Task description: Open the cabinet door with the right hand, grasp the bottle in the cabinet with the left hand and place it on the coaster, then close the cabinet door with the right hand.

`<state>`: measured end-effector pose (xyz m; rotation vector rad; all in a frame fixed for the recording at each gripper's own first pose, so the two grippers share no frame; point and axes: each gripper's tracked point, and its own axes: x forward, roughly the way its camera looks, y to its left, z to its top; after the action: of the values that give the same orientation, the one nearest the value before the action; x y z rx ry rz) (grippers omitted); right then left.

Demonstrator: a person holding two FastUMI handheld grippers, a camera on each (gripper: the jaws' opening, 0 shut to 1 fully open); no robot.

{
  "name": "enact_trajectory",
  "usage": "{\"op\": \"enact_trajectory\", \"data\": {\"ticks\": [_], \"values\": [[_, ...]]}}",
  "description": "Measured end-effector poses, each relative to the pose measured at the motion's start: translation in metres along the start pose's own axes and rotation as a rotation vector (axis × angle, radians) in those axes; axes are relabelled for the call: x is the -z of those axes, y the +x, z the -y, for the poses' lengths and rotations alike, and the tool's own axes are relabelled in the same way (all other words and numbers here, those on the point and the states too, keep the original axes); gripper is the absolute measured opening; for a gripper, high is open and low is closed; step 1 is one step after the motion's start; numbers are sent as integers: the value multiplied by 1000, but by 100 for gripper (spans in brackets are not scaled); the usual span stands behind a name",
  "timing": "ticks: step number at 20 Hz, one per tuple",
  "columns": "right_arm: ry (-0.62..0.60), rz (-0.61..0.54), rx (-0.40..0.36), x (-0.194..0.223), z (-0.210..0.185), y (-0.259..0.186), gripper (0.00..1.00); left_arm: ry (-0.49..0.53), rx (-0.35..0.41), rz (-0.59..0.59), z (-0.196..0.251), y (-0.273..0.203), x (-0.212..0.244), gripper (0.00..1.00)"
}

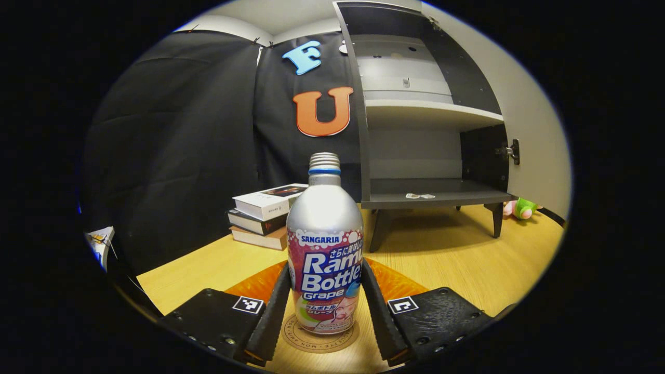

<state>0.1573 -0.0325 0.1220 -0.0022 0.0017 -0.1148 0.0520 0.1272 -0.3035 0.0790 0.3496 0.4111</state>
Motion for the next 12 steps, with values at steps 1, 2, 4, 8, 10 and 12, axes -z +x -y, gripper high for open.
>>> {"op": "enact_trajectory", "data": {"ticks": [1,2,4,8,10,12], "values": [[2,0,1,-1,0,0,79,7,-8,0,-2,1,3,72],[3,0,2,0,1,0,79,11,-13,1,-4,3,6,72],[-1,-4,13,1,2,1,79,7,-19,14,-7,3,7,72],[-10,-12,25,3,2,3,79,11,-8,30,-6,1,8,72],[1,-12,28,3,3,2,79,22,-9,32,-7,-2,8,72],[6,-9,30,4,3,1,79,26,-11,35,-7,-6,9,72]]}}
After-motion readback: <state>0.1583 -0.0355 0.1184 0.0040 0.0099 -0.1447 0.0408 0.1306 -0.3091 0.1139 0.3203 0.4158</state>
